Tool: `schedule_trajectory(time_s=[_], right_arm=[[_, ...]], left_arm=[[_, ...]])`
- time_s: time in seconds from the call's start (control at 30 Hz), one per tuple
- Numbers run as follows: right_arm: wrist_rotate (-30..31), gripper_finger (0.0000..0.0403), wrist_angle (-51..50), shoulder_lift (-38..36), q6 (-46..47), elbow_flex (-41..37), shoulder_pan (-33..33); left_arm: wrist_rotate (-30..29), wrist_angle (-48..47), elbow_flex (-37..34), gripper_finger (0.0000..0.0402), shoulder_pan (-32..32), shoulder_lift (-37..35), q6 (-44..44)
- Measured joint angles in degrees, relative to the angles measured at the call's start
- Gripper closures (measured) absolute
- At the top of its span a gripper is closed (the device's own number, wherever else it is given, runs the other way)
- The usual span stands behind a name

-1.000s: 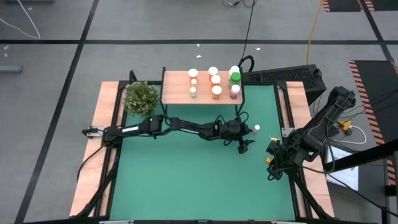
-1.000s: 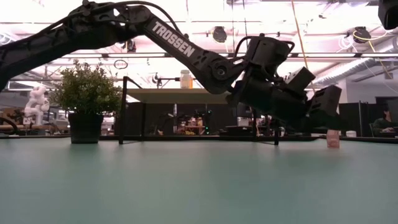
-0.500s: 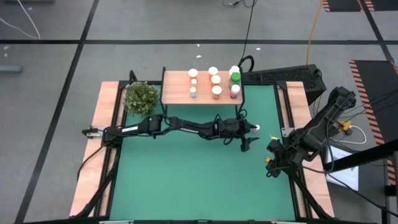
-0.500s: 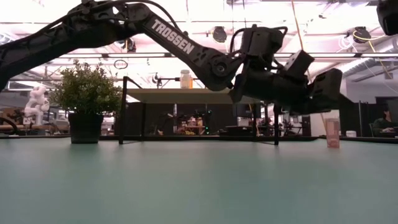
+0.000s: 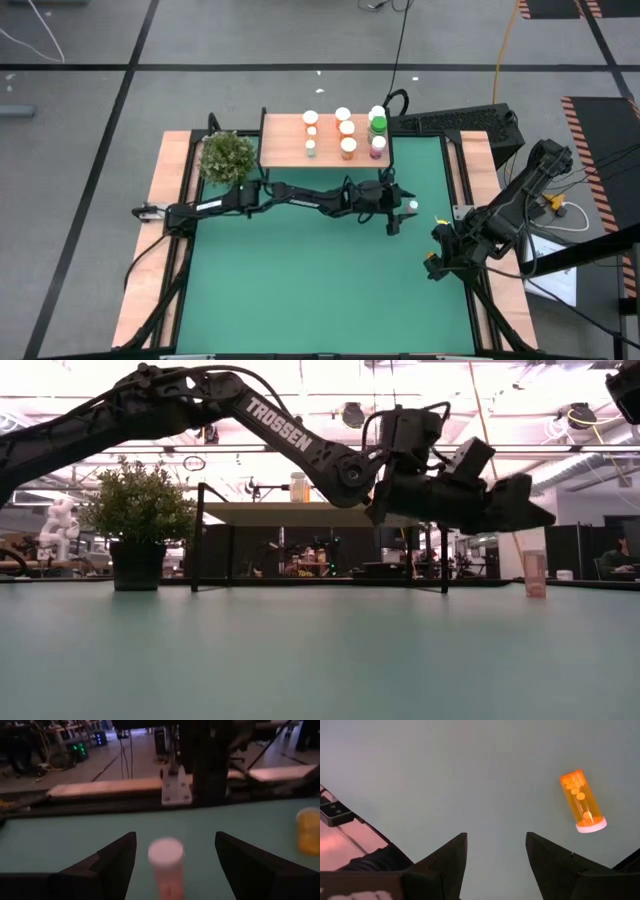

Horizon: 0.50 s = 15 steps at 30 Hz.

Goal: Pick and place medicine bottles onto shelf by color
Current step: Put the small pink medicine bottle on the shelf

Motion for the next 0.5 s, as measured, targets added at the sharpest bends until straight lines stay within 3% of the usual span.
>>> schedule_trajectory(time_s=[0.3, 0.5], right_arm=[[-0.15, 0.0207, 0.37, -0.02, 4.19, 0.02, -0.04], [-0.16, 0.0207, 2.84, 0.00, 5.08, 0.02, -0.04]], left_arm=[[1.41, 4.99, 0.66, 0.0128, 0.54, 5.58, -2.83], [0.60, 2.95, 11.89, 0.0128, 0.74, 11.68, -4.53]])
